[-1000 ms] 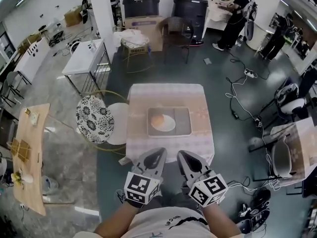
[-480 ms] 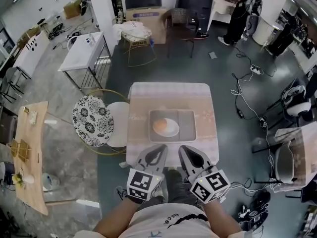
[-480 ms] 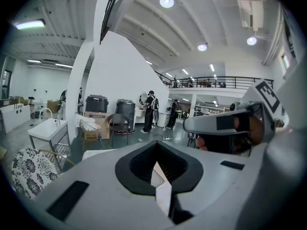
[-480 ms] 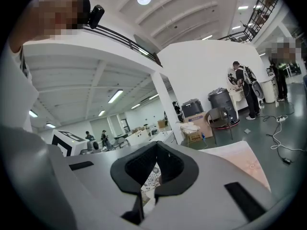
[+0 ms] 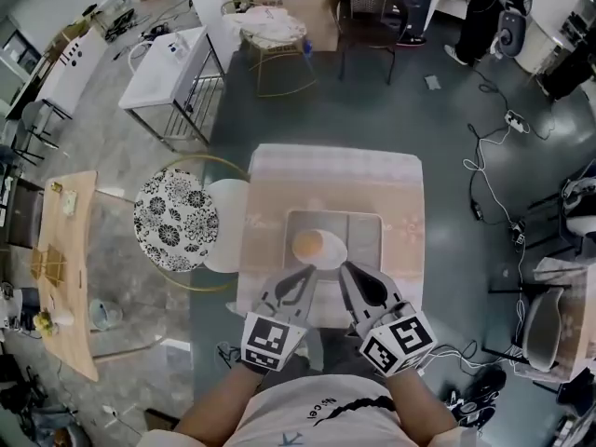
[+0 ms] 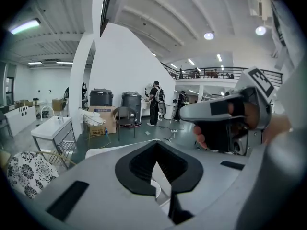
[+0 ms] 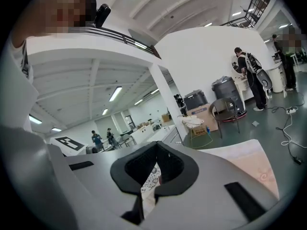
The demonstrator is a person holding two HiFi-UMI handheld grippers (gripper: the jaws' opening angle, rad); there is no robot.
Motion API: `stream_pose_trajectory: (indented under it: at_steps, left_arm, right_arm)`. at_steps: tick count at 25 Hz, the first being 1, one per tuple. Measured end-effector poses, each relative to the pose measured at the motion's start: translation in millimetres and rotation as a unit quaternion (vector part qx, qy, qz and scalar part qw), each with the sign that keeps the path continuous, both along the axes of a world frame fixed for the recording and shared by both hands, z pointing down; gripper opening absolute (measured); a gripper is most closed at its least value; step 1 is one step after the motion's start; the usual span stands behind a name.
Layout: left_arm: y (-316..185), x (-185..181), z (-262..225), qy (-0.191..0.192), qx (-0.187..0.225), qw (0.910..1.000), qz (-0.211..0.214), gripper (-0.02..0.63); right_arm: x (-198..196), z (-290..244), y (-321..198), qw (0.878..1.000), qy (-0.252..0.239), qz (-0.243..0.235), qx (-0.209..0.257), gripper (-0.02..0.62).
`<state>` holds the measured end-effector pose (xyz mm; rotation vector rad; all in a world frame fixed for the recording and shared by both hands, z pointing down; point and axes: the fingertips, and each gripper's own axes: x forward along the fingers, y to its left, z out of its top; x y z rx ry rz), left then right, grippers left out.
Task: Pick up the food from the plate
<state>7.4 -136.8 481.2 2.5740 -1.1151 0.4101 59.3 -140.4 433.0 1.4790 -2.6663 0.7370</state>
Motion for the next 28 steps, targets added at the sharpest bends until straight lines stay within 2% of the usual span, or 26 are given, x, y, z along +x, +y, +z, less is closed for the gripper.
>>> stream_pose_trajectory:
  at_steps: [5,10,20,21,24,28]
  left_arm:
    - [-24,3,29,-0.014,-0.017,0.9997,-0.014,0.005]
    - [-39,1,53,-0.021,-0.021,0.9995,-0.011,0.006]
    - [-49,-6,111,-0.03,-0.031,0.9988,0.022,0.006]
    - [-48,-4,117,-0.029,-0.035,0.9985,0.031,0.013]
    - [-47,5,135,-0.031,-0.044,0.9971,0.053,0.121]
    - [-50,8,165,-0.053,-0.045,0.9953,0.067,0.168]
  right_arm:
    - [3,23,-32,1.0,0.001,-0.025,-0.013,0.015]
    - [1,42,-42,0.999,0.004,-0.034,-0.024,0.015]
    - [-8,95,-40,0.998,0.012,0.001,-0.057,0.015]
    - [-9,98,-39,0.998,0.011,0.003,-0.059,0.015]
    - [-9,111,-37,0.998,0.011,0.008,-0.066,0.015]
    - [-11,127,-42,0.998,0.01,0.012,-0.066,0.015]
